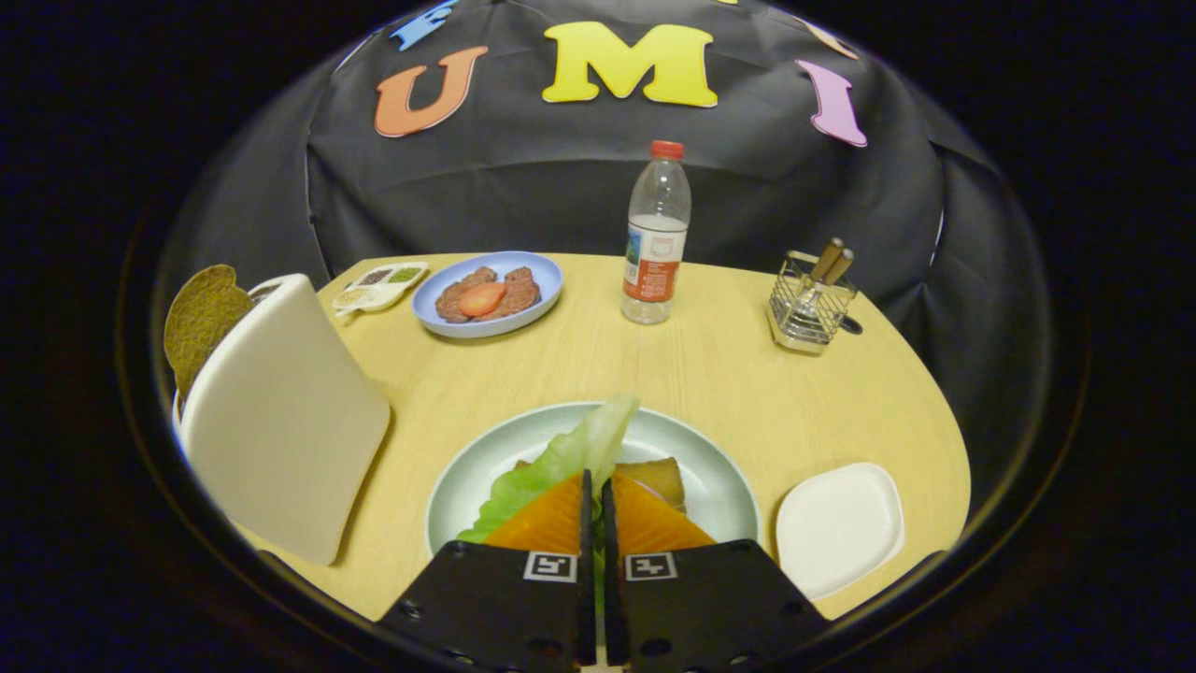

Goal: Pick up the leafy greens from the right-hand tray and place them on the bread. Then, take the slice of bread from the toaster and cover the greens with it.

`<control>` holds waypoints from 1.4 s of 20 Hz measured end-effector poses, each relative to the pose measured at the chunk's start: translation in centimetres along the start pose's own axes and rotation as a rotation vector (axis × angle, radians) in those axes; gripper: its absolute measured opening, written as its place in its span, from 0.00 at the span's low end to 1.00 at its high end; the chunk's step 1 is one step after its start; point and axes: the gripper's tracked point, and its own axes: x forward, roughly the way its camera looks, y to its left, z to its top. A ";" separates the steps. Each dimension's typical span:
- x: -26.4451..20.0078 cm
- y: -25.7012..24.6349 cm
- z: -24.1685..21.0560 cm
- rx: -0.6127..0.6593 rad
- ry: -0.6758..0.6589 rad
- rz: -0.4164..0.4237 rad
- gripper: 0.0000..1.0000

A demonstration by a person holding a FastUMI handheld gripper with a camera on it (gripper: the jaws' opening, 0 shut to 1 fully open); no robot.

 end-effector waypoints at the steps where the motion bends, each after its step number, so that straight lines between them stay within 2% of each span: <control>1: 0.4 -0.4 -0.1 0.005 0.002 -0.008 0.04; 2: 0.6 -0.7 -0.3 0.003 0.008 -0.017 0.07; 4: 0.6 -1.1 -0.4 0.007 0.006 -0.031 0.21; 5: 0.6 -1.3 -0.3 0.011 0.003 -0.039 0.36; 8: -0.3 -1.7 0.4 0.020 -0.028 -0.060 0.58; 11: -2.4 -1.7 1.3 0.022 -0.073 -0.083 0.76; 14: -5.6 -1.2 2.7 0.018 -0.146 -0.107 0.83; 17: -9.1 0.0 3.9 -0.002 -0.217 -0.129 0.97; 24: -17.7 5.2 7.8 0.058 -0.402 -0.101 0.97; 28: -20.3 8.5 9.2 0.057 -0.456 -0.061 0.97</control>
